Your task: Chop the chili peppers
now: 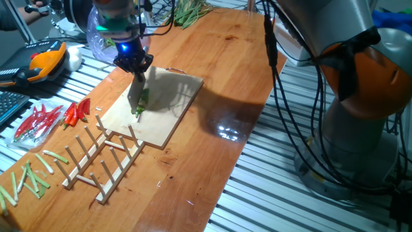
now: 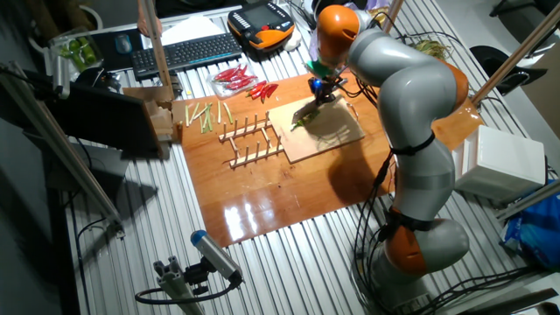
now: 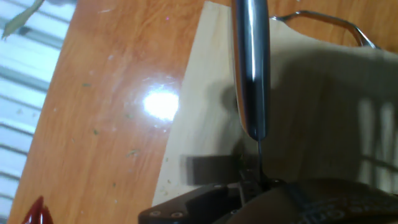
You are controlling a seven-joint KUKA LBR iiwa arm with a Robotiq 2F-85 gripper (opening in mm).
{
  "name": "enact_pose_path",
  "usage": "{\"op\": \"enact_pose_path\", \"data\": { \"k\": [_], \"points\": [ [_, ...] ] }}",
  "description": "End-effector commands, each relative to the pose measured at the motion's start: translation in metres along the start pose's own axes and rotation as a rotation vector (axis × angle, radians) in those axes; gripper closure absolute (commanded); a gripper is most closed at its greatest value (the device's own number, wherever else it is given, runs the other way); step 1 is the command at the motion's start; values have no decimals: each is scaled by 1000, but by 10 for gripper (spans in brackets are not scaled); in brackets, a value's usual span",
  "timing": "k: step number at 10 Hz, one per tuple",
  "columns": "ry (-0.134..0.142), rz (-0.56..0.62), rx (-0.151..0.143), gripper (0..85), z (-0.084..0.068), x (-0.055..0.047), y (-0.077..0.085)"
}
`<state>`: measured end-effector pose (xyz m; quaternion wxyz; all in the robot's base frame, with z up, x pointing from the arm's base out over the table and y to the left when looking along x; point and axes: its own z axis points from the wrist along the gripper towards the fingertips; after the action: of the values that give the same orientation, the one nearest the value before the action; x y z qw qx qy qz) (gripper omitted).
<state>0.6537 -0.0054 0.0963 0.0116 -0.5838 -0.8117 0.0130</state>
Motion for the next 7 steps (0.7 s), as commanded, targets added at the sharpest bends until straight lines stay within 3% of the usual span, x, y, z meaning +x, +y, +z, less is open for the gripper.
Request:
{"op": "enact_pose_path", "data": {
  "k": [1, 7],
  "points": [
    [22, 505, 1, 850, 1, 1, 0],
    [27, 487, -10, 850, 14, 5, -2]
  ]
}}
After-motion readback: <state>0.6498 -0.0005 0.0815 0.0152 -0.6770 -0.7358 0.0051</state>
